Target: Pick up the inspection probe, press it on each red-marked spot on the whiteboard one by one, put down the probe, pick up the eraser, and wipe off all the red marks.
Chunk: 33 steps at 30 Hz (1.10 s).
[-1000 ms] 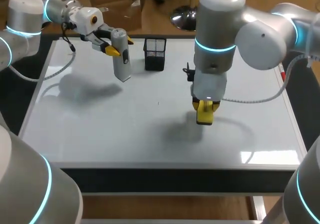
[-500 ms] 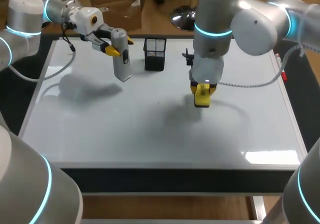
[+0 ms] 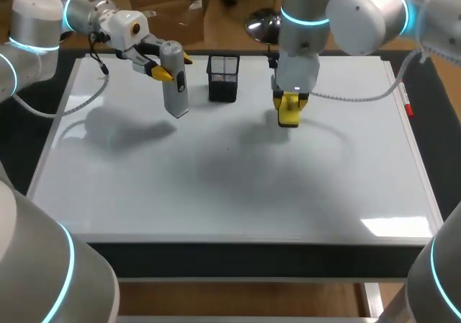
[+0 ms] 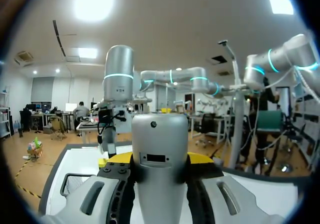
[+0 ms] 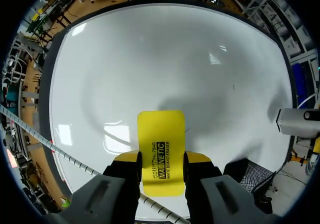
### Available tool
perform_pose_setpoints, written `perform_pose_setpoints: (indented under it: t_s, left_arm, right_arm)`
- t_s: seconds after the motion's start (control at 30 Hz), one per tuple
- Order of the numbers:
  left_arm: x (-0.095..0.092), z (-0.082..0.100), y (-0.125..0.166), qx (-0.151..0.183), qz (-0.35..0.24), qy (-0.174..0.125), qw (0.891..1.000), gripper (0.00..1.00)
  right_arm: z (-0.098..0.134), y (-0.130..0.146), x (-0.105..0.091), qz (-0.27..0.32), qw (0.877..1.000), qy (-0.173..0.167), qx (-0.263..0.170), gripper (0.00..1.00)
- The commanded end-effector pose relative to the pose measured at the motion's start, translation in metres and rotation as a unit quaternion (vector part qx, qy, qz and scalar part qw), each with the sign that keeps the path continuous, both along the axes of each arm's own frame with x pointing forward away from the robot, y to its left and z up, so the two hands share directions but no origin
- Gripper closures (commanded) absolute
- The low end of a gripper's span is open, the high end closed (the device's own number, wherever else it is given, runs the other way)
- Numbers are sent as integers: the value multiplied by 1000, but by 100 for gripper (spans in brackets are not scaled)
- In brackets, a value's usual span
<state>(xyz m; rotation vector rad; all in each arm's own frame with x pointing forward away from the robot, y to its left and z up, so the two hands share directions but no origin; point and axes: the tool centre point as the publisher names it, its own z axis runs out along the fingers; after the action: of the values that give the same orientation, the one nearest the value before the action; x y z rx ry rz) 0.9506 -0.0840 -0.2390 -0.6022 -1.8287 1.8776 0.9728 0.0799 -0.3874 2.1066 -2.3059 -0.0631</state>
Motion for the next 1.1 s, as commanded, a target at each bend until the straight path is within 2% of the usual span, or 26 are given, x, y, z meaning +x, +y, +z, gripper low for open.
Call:
perform_pose_setpoints:
  t_s: [0.03,0.27,0.43,1.1]
  left_arm:
    - [2,1,0,1,-2,0,1000,100]
    - [2,1,0,1,-2,0,1000,100]
    - [2,1,0,1,-2,0,1000,100]
    - [2,1,0,1,-2,0,1000,100]
  right_arm:
    - [-7,6,34,3,999,36,-4,100]
    - [-12,6,61,9,999,41,1,100]
    - [-19,6,73,12,999,44,-12,100]
    - [-30,14,98,9,999,32,-23,100]
